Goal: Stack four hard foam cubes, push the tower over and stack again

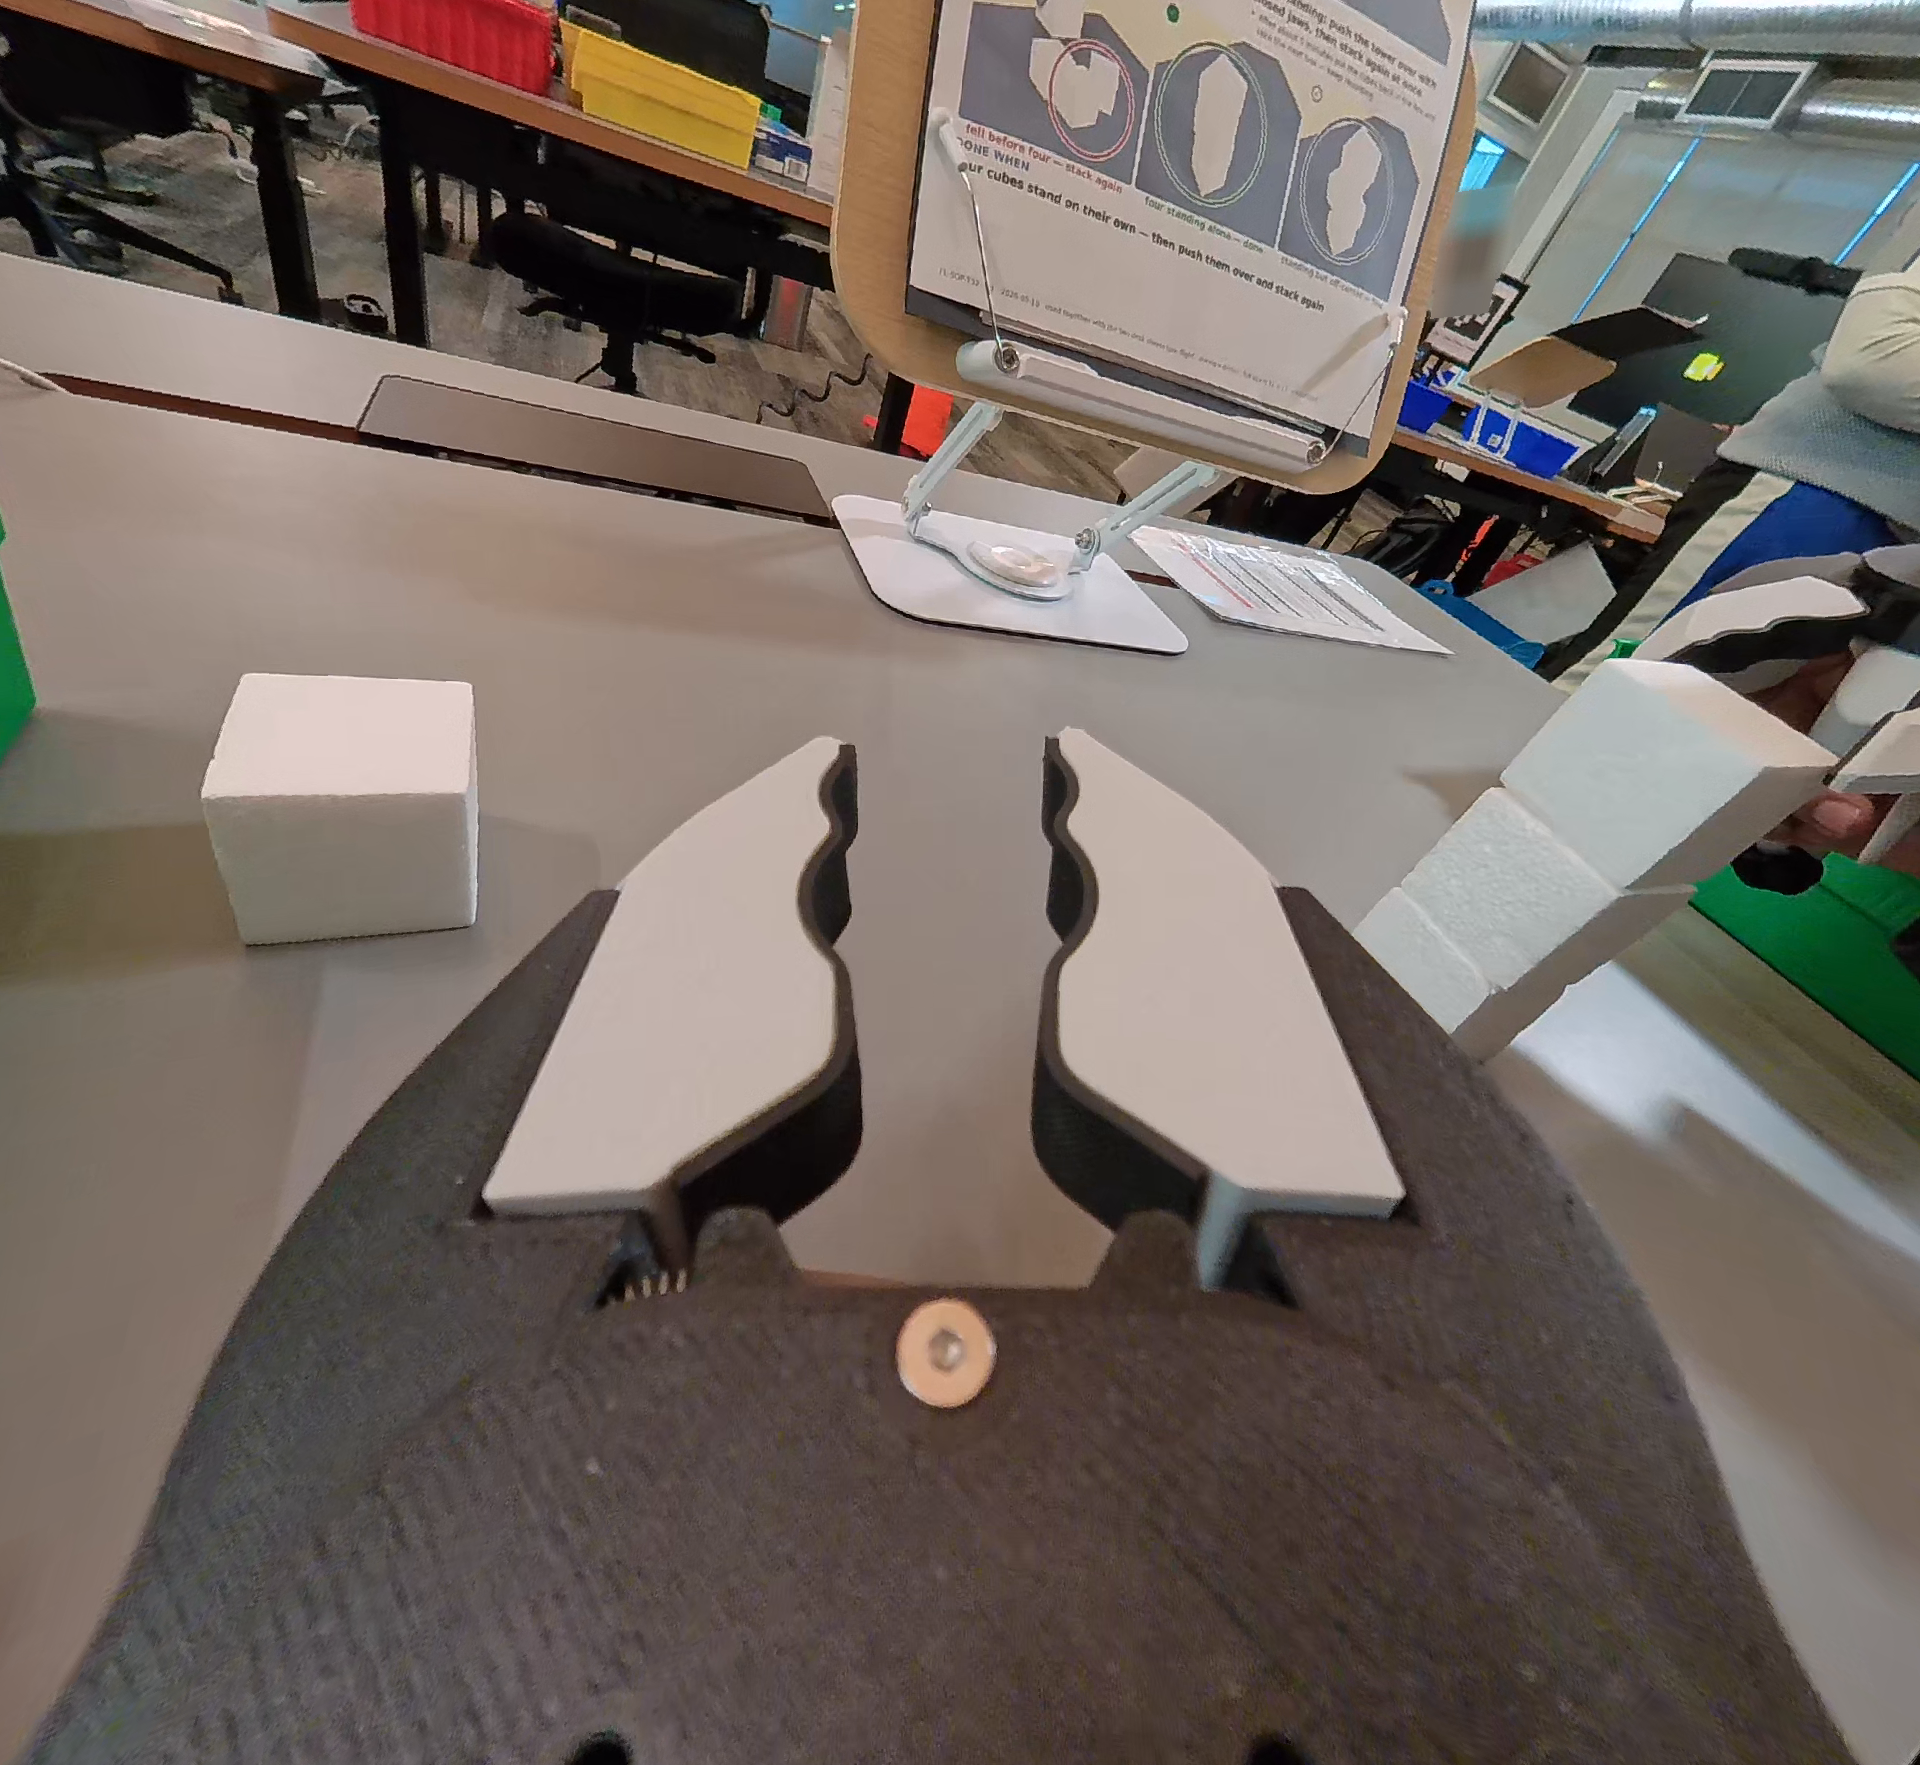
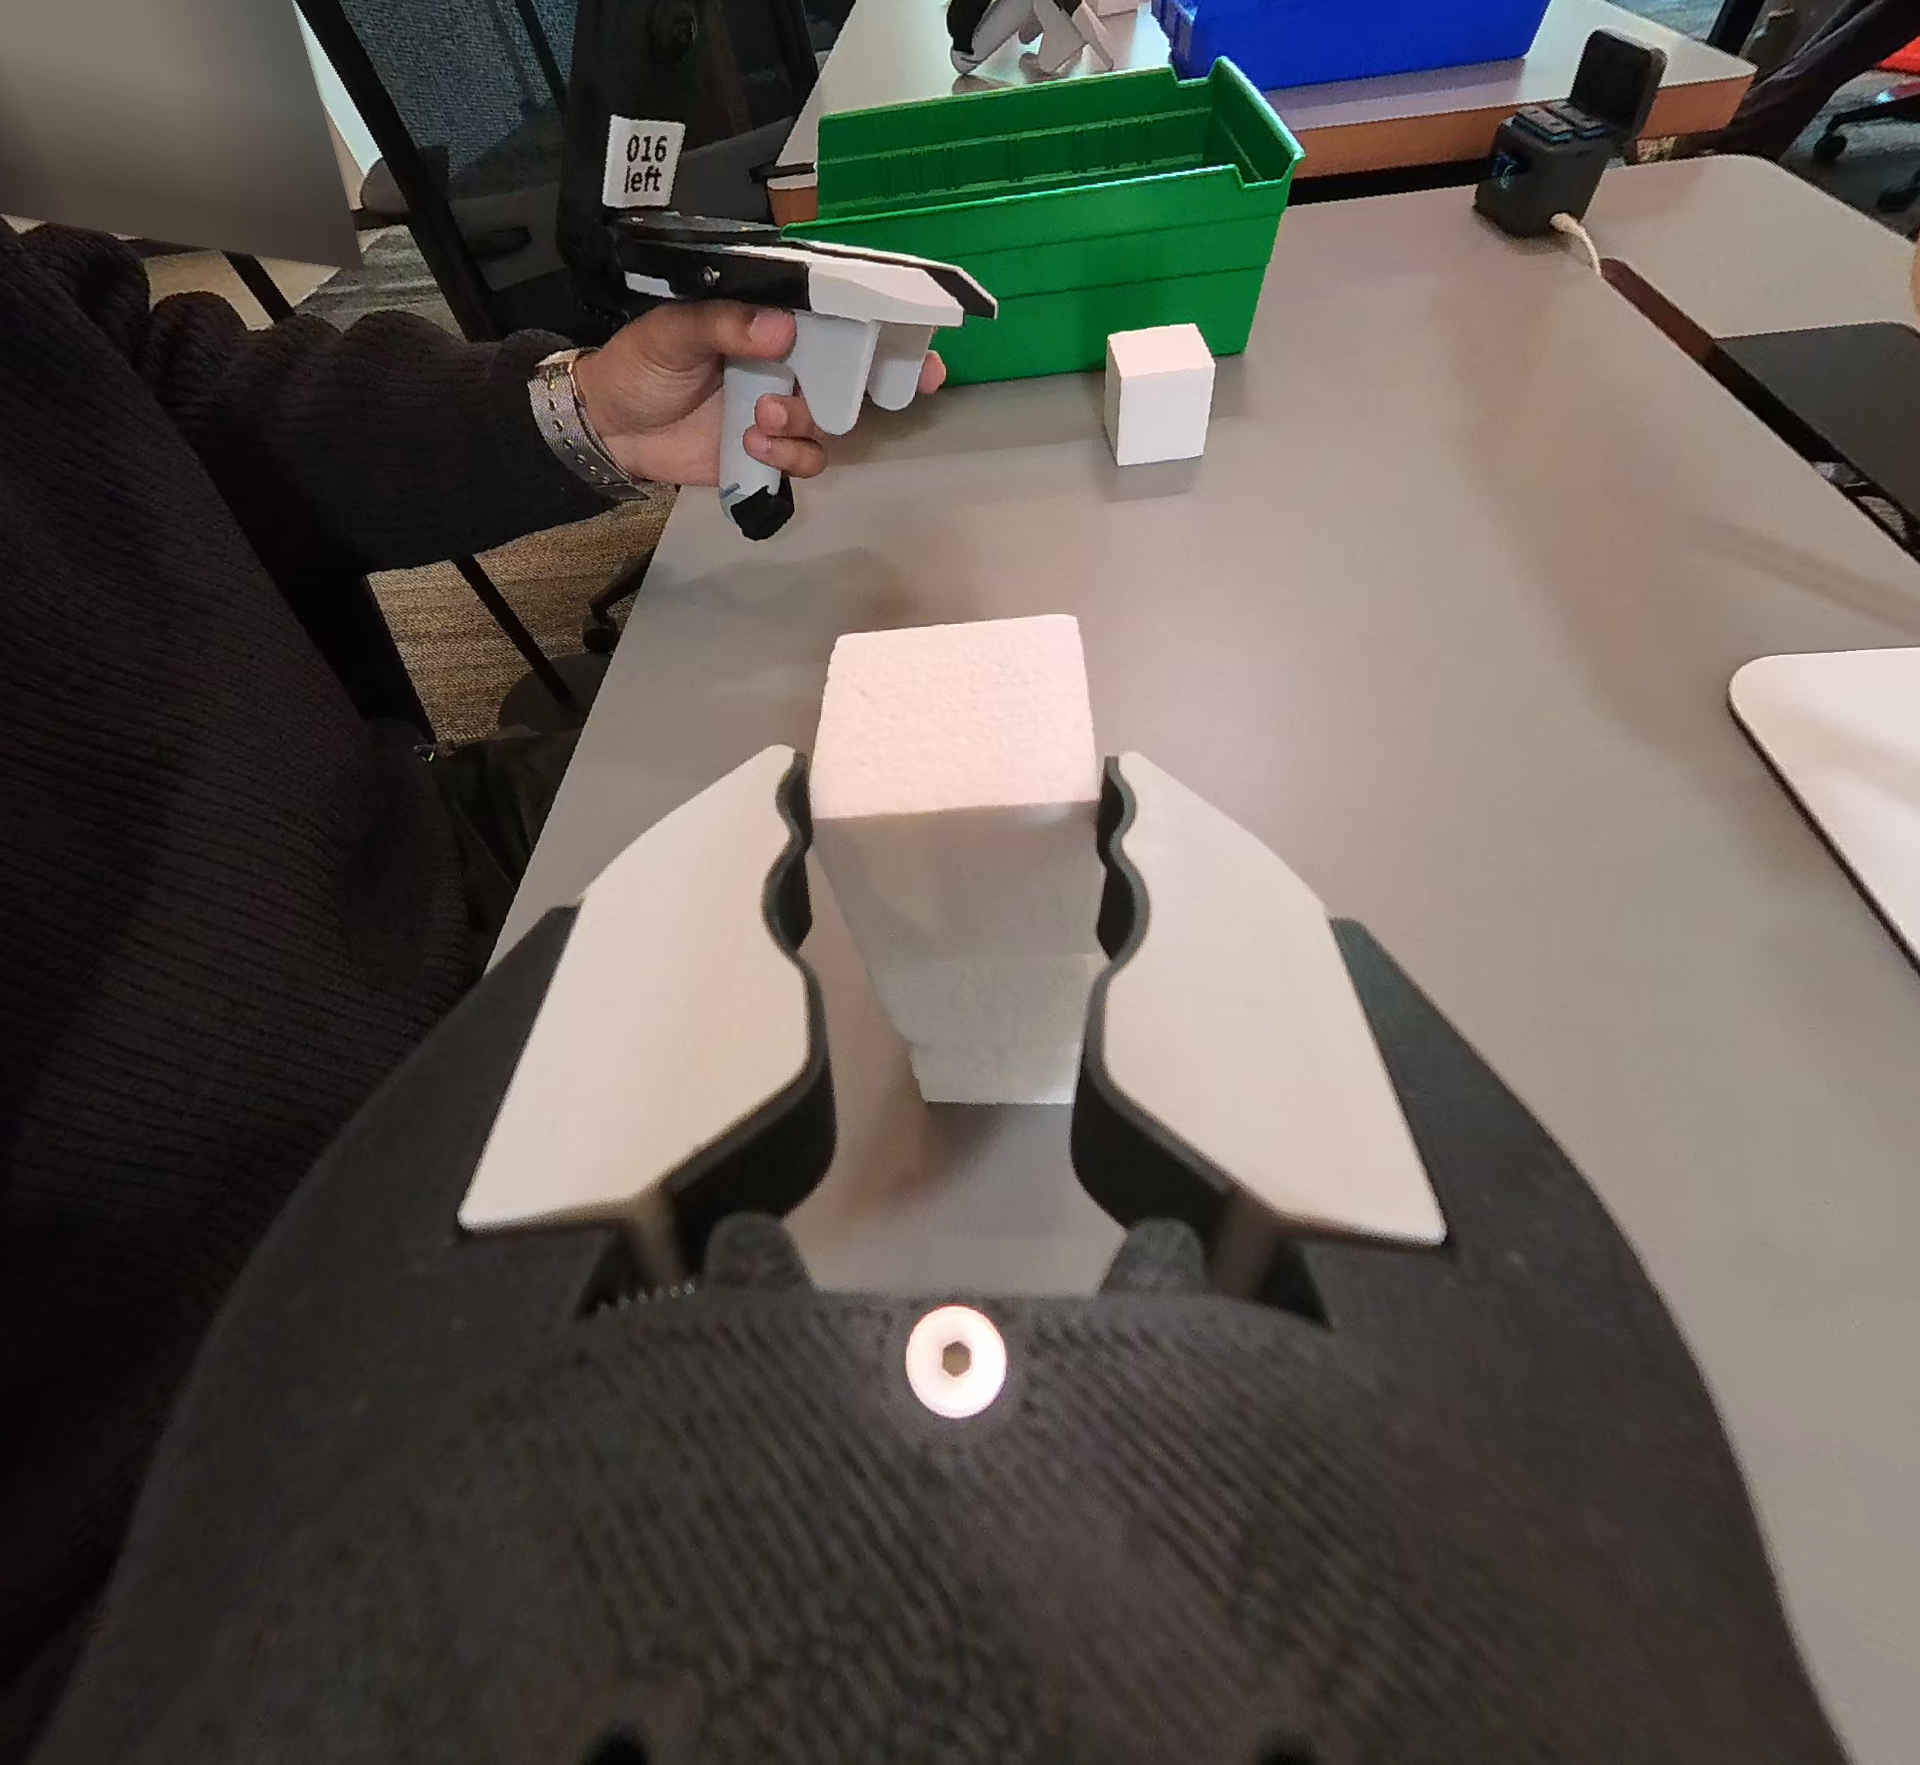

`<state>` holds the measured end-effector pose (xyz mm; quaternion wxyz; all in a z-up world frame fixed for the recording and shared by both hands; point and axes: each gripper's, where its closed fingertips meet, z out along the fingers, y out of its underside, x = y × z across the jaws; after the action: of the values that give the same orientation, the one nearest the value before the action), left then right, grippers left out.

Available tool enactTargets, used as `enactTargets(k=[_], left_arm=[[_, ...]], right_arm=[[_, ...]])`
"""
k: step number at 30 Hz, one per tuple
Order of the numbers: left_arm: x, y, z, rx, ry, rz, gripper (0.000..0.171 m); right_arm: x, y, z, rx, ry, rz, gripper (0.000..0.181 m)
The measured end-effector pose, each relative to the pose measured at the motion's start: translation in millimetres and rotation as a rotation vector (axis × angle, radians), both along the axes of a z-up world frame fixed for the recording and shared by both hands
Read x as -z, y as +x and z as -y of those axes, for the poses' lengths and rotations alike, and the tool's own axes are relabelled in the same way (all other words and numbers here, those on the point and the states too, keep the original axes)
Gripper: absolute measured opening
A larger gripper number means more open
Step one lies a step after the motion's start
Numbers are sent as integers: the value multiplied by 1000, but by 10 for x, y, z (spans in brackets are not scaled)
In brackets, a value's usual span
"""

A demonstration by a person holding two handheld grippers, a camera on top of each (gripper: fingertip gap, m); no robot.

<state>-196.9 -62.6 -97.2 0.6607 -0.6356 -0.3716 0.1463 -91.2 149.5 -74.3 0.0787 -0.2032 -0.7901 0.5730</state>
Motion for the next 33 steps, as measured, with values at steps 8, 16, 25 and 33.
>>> enactTargets(k=[8,16,25,33], left_arm=[[4,1,-6,2,-3,1,35],[8,4,-7,3,-6,0,35],[17,7,-11,5,-11,3,35],[22,9,-14,6,-16,2,35]], right_arm=[[-21,6,4,-6,-16,0,54],[-1,8,17,-9,-12,5,54],[23,6,2,-9,-14,14,54],[26,5,-33,1,-31,19,54]])
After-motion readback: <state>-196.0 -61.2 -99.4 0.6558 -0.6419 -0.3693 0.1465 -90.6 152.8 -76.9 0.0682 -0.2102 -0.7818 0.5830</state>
